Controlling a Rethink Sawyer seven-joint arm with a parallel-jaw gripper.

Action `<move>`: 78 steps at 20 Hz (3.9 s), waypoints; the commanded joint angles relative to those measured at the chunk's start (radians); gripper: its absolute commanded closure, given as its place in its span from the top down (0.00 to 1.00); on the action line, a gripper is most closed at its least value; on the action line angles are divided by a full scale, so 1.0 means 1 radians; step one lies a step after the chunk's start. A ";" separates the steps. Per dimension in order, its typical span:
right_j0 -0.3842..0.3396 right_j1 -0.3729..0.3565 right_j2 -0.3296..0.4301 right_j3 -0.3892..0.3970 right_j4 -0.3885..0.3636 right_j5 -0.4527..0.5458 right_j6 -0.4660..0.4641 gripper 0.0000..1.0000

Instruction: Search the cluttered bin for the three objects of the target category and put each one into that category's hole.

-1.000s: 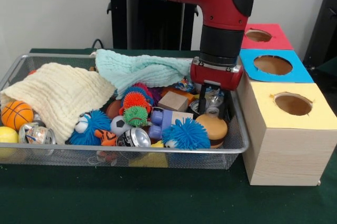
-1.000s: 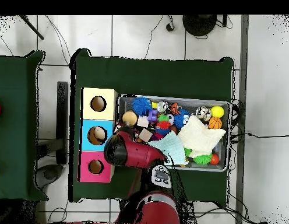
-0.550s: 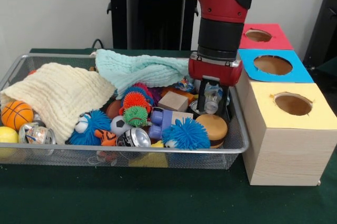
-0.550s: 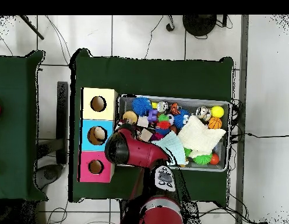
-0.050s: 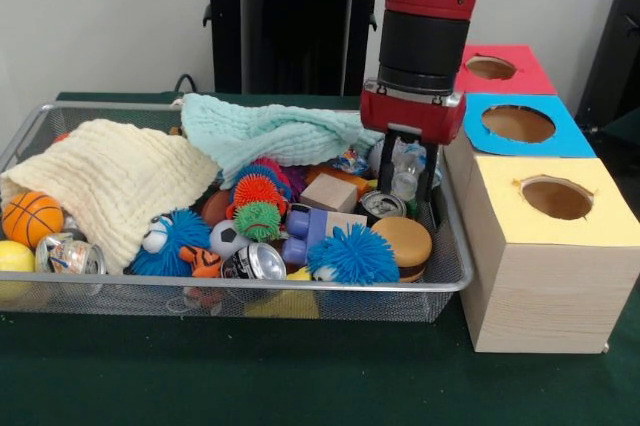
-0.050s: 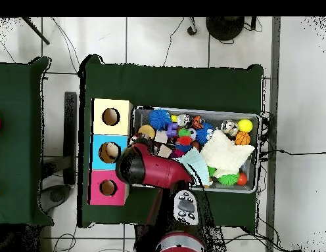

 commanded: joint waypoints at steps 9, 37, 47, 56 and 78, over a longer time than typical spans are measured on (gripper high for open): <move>0.230 -0.088 -0.246 -0.216 0.045 0.359 0.215 0.00; 0.320 -0.030 -0.288 -0.133 0.216 0.234 0.267 0.00; 0.251 -0.029 -0.198 -0.094 0.256 0.172 0.231 0.00; 0.290 0.016 -0.226 -0.108 0.269 0.130 0.255 0.00; 0.310 -0.071 -0.279 -0.118 0.282 0.330 0.202 0.00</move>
